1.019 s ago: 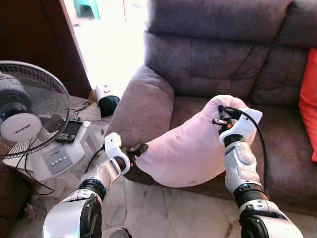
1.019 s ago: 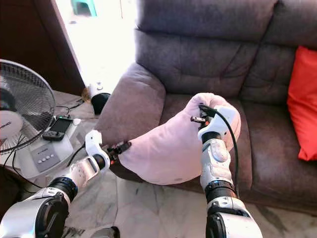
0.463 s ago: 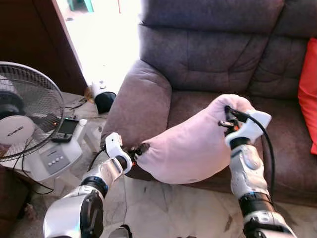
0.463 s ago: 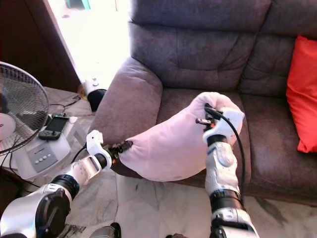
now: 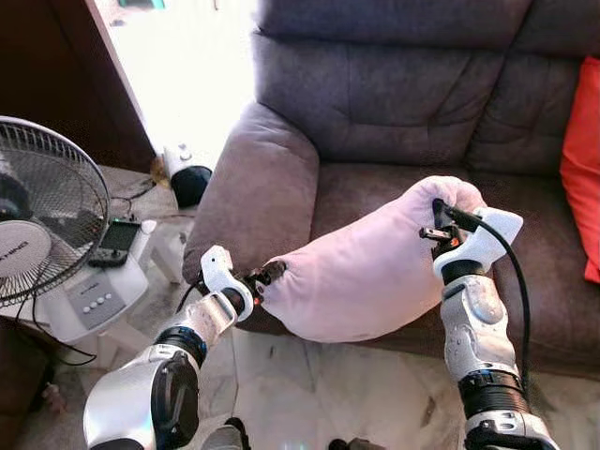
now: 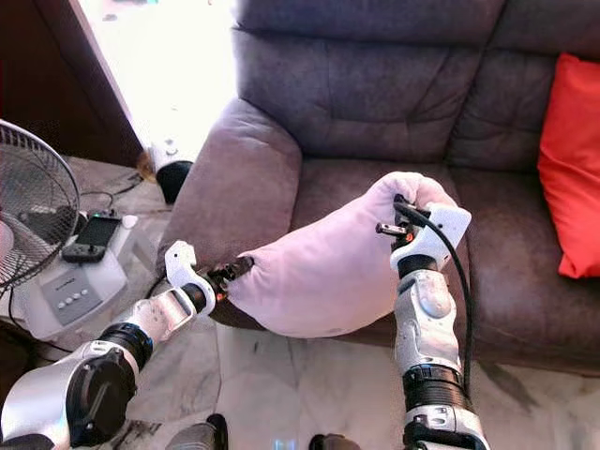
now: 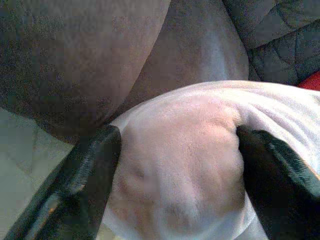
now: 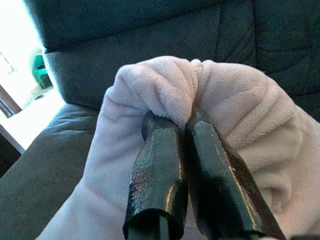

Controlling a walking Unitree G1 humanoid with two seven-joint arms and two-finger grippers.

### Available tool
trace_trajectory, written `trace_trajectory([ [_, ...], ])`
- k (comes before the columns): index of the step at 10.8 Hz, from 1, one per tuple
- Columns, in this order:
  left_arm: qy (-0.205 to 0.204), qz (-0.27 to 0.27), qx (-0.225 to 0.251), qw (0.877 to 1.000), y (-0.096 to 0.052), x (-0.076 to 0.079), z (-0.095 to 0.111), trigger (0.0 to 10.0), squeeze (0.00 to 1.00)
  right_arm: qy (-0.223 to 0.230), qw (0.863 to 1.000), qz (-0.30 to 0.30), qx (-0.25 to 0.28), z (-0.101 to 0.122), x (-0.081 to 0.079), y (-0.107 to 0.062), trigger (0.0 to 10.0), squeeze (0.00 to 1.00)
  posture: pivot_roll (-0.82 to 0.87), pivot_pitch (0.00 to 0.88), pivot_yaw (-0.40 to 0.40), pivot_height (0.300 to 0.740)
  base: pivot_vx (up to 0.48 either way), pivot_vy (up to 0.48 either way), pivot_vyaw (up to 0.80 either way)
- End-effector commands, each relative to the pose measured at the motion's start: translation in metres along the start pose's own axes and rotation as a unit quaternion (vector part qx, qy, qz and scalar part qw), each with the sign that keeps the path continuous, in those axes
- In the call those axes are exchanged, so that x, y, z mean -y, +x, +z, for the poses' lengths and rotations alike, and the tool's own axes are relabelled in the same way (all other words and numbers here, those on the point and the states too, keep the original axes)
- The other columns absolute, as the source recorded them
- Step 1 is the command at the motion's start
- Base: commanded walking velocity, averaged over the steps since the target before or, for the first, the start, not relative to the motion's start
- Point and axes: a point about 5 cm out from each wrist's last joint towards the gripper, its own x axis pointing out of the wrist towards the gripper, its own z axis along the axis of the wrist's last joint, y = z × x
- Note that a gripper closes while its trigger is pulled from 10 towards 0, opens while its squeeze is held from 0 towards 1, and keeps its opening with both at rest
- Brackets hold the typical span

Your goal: Move the pillow to the sofa from floor

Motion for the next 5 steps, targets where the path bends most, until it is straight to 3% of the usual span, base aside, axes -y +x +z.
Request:
trace_trajectory([
  [1, -0.01, 0.0, -0.02, 1.0, 0.0008, 0.0001, -0.008, 0.0, 0.0, 0.005, 0.999, -0.012, -0.043, -0.0176, 0.0043, -0.008, 10.0, 0.0, -0.04, 0.193, -0.008, 0.74, 0.0, 0.0, 0.0],
  [5, -0.016, 0.004, -0.016, 1.0, -0.0016, -0.0051, -0.0077, 0.0, 0.0, 0.008, 0.998, -0.007, -0.055, -0.0191, -0.0006, -0.0063, 10.0, 0.0, -0.02, 0.19, -0.02, 0.74, 0.0, 0.0, 0.0],
])
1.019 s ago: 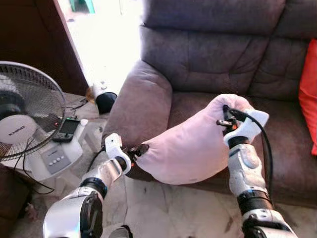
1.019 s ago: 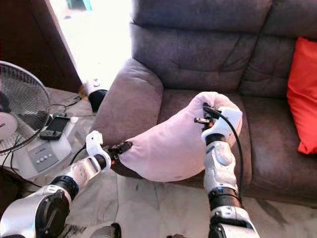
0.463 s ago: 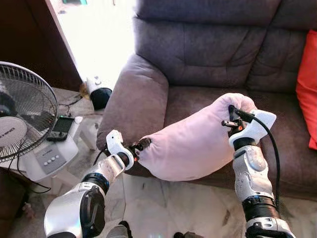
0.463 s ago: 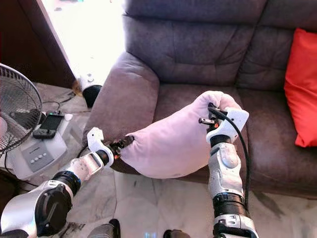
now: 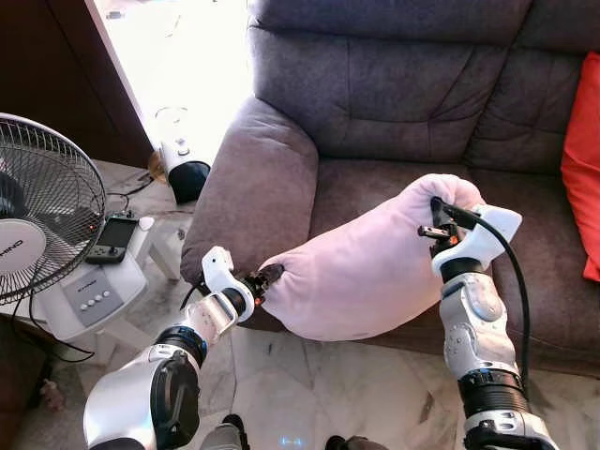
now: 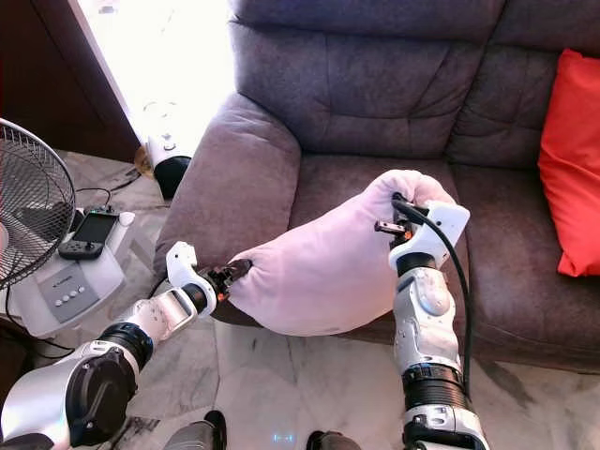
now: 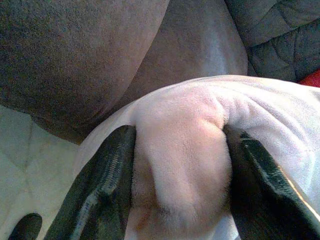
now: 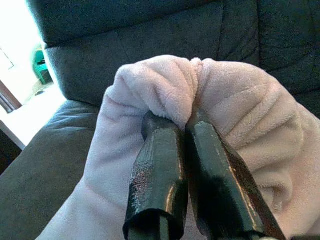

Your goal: Move the pillow to the sofa from floor

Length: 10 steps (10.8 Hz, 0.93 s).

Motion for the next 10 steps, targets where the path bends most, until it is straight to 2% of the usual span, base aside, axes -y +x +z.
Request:
trace_trajectory([
  [1, -0.008, 0.007, -0.016, 1.0, -0.002, -0.005, -0.007, 0.0, 0.0, 0.008, 0.999, -0.011, -0.05, -0.02, 0.002, -0.007, 10.0, 0.0, -0.02, 0.186, -0.02, 0.74, 0.0, 0.0, 0.0],
  [7, 0.012, 0.004, 0.005, 1.0, -0.004, -0.006, 0.008, 0.0, 0.0, 0.013, 0.999, -0.007, -0.051, -0.02, -0.002, -0.001, 10.0, 0.0, 0.0, 0.17, -0.018, 0.74, 0.0, 0.0, 0.0],
  [8, 0.03, 0.014, 0.019, 0.999, -0.005, -0.007, 0.015, 0.0, 0.0, 0.012, 0.999, -0.007, -0.051, -0.02, -0.002, 0.0, 10.0, 0.0, 0.01, 0.166, -0.018, 0.74, 0.0, 0.0, 0.0],
  [10, 0.042, -0.003, 0.053, 0.998, -0.004, 0.001, 0.028, 0.0, 0.0, 0.013, 0.999, -0.004, -0.052, -0.021, -0.004, 0.001, 10.0, 0.0, 0.02, 0.162, -0.02, 0.74, 0.0, 0.0, 0.0],
])
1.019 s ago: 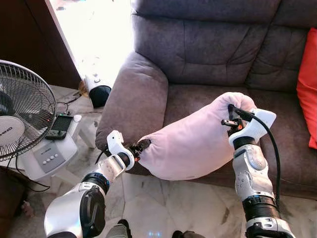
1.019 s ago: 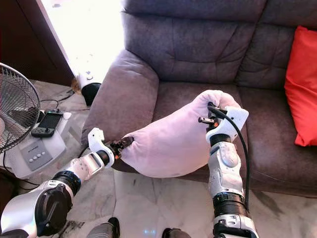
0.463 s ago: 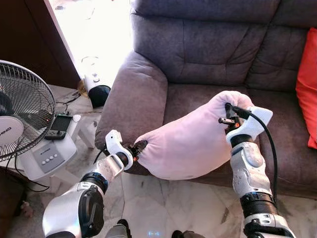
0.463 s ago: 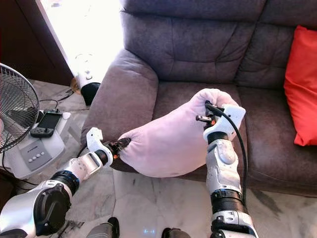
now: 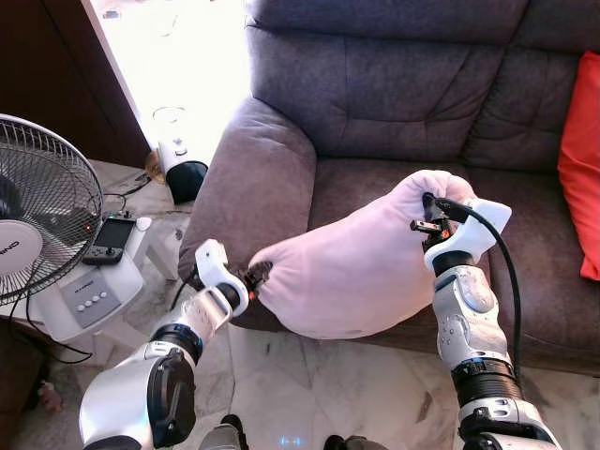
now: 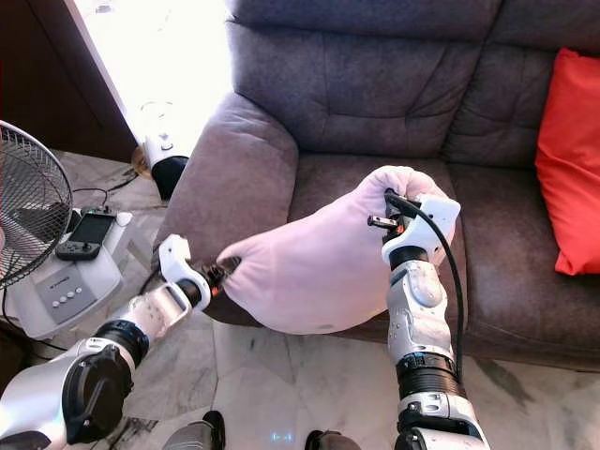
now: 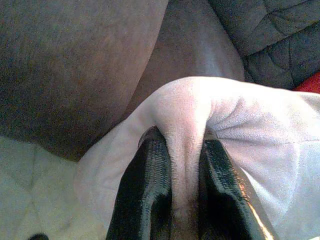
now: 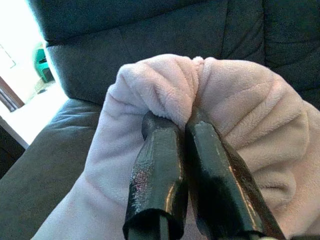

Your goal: Move the pillow to the sofa from floor

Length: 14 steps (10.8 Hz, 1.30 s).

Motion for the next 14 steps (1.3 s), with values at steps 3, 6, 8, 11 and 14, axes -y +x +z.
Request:
trace_trajectory([
  [3, 0.102, -0.027, 0.096, 0.99, 0.001, 0.019, 0.042, 10.0, 0.0, -0.002, 1.0, -0.006, -0.024, -0.009, 0.003, -0.003, 10.0, 0.0, 0.03, 0.124, -0.01, 0.74, 0.0, 0.0, 0.0],
  [6, 0.207, -0.054, 0.21, 0.954, -0.005, 0.056, 0.078, 10.0, 0.0, -0.051, 0.998, -0.002, 0.049, 0.029, -0.001, 0.0, 10.0, 0.0, 0.05, 0.069, 0.009, 0.74, 0.0, 0.0, 0.0],
  [8, 0.323, -0.066, 0.284, 0.9, -0.026, 0.077, 0.085, 10.0, 0.0, -0.085, 0.992, -0.008, 0.096, 0.045, -0.004, -0.015, 10.0, 0.0, 0.05, 0.051, 0.017, 0.74, 0.0, 0.0, 0.0],
  [11, 0.411, -0.073, 0.362, 0.833, -0.059, 0.11, 0.076, 10.0, 0.0, -0.066, 0.994, -0.029, 0.085, 0.028, -0.013, -0.045, 10.0, 0.0, 0.06, 0.019, 0.027, 0.74, 0.0, 0.0, 0.0],
  [14, 0.44, -0.055, 0.353, 0.824, -0.059, 0.105, 0.063, 10.0, 0.0, -0.073, 0.992, -0.047, 0.096, 0.034, -0.018, -0.042, 10.0, 0.0, 0.05, 0.0, 0.026, 0.74, 0.0, 0.0, 0.0],
])
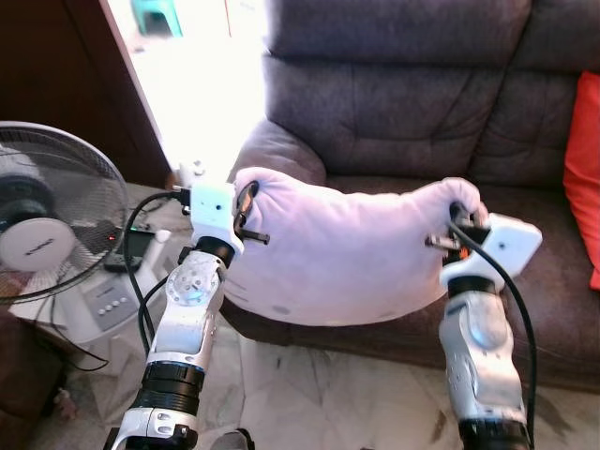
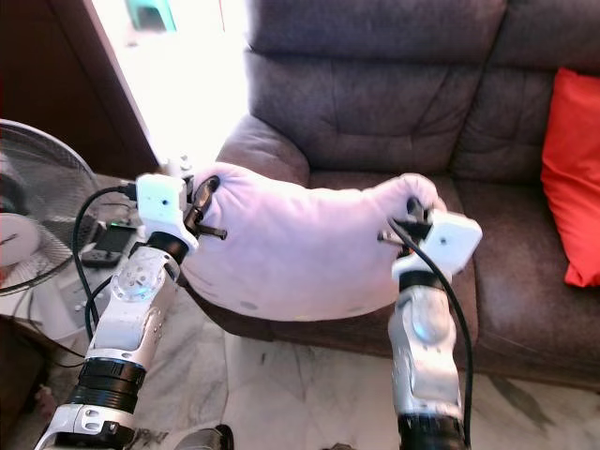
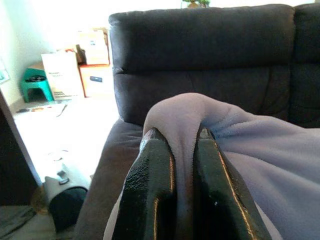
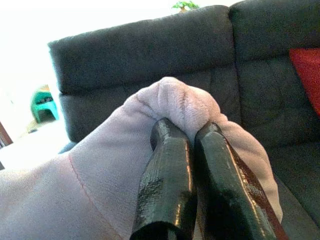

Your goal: Move the pillow to the sofa from floor

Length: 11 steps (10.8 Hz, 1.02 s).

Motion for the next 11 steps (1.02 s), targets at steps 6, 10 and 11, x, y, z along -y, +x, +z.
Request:
trace_trajectory([
  [6, 0.024, 0.04, 0.051, 0.998, 0.006, -0.016, 0.024, 10.0, 0.0, 0.014, 0.998, 0.042, 0.041, 0.024, -0.024, 0.017, 10.0, 0.0, 0.06, 0.022, 0.006, 0.74, 0.0, -0.308, 0.0],
  [10, 0.01, 0.048, 0.025, 0.998, 0.005, -0.023, 0.017, 10.0, 0.0, 0.012, 0.998, 0.056, 0.032, 0.023, -0.028, 0.017, 10.0, 0.0, 0.06, 0.051, -0.005, 0.74, 0.0, -0.097, 0.0],
  [11, 0.014, 0.055, 0.023, 0.998, 0.004, -0.027, 0.016, 10.0, 0.0, 0.007, 0.998, 0.061, 0.029, 0.023, -0.028, 0.017, 10.0, 0.0, 0.06, 0.057, -0.009, 0.74, 0.0, 0.0, 0.0],
])
